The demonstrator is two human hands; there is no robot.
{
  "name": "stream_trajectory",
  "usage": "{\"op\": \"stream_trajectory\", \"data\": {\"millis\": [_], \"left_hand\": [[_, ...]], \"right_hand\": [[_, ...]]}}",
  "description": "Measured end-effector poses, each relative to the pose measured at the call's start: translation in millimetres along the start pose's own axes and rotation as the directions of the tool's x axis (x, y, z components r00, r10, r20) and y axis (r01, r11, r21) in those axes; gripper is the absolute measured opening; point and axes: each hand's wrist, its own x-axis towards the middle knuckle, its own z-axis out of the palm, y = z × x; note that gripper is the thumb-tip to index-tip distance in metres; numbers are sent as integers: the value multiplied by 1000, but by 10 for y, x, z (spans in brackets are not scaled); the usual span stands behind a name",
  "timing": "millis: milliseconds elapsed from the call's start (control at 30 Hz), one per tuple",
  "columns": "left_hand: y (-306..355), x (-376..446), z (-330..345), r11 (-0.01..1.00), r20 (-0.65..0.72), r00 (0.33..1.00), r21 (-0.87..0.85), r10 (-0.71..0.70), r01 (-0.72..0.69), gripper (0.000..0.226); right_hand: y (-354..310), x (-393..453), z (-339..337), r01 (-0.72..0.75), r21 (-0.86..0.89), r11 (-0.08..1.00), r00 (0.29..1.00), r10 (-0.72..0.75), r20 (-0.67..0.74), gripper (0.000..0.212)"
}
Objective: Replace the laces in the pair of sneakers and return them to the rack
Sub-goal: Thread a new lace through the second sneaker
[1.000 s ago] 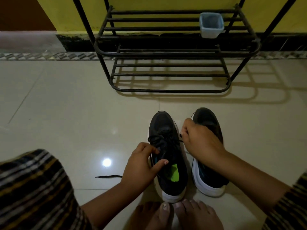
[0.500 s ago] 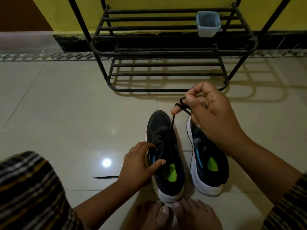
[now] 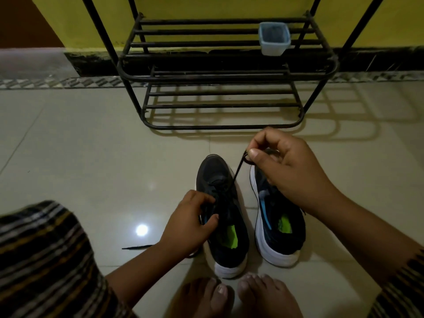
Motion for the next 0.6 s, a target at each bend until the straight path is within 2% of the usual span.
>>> {"op": "stream_trajectory", "data": {"millis": [133, 200, 333, 467, 533, 600], "left_hand": [[66, 59, -8, 995, 50, 996, -60, -73, 76, 33], [60, 66, -19, 992, 63, 993, -73, -102, 106, 35], [69, 27, -52, 949, 100, 978, -241, -183, 203, 34], [104, -25, -81, 779, 178, 946, -536, -272, 325, 36], [103, -28, -95, 705, 213, 934, -613, -288, 357, 37], [88, -29, -95, 682, 222, 933, -637, -282, 358, 37]], "right_hand": [[28, -6, 34, 91, -294, 952, 994, -107, -38, 9], [34, 9, 42, 114, -398, 910, 993, -117, 17, 6], [77, -1, 126, -6, -316, 949, 981, 67, 183, 10], [244, 33, 223, -190, -187, 964, 948, 229, 220, 11], [343, 53, 263, -237, -169, 957, 931, 273, 242, 13], [409, 52, 312, -260, -147, 954, 928, 289, 234, 10]]}}
